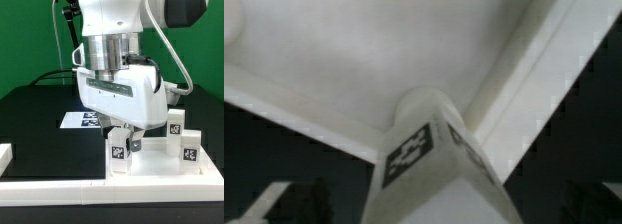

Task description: Assemble square table

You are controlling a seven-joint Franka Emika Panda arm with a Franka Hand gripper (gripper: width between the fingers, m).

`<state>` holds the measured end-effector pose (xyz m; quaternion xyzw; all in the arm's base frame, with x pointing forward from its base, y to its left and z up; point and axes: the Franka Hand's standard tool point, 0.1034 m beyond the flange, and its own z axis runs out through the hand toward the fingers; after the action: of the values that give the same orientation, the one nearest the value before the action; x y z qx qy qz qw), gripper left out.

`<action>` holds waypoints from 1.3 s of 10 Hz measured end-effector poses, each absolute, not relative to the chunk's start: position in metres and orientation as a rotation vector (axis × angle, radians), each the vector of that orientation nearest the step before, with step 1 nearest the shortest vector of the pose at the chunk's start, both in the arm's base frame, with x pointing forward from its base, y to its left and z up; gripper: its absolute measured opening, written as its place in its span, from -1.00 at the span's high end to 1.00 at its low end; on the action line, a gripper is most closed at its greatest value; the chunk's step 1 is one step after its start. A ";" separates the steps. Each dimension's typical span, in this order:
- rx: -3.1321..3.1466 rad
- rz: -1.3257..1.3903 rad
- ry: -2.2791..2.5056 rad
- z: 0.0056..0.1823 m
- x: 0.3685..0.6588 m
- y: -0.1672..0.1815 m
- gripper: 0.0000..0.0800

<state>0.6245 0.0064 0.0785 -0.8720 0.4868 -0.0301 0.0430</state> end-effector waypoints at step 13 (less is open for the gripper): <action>-1.990 -0.034 2.281 0.076 0.624 0.009 0.28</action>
Offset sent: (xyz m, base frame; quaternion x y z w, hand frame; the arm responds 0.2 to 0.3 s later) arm 0.0000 0.0000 0.0000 0.0000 0.0000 0.0650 0.9979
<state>0.6242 0.0086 0.0759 -0.6562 0.7523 -0.0112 0.0574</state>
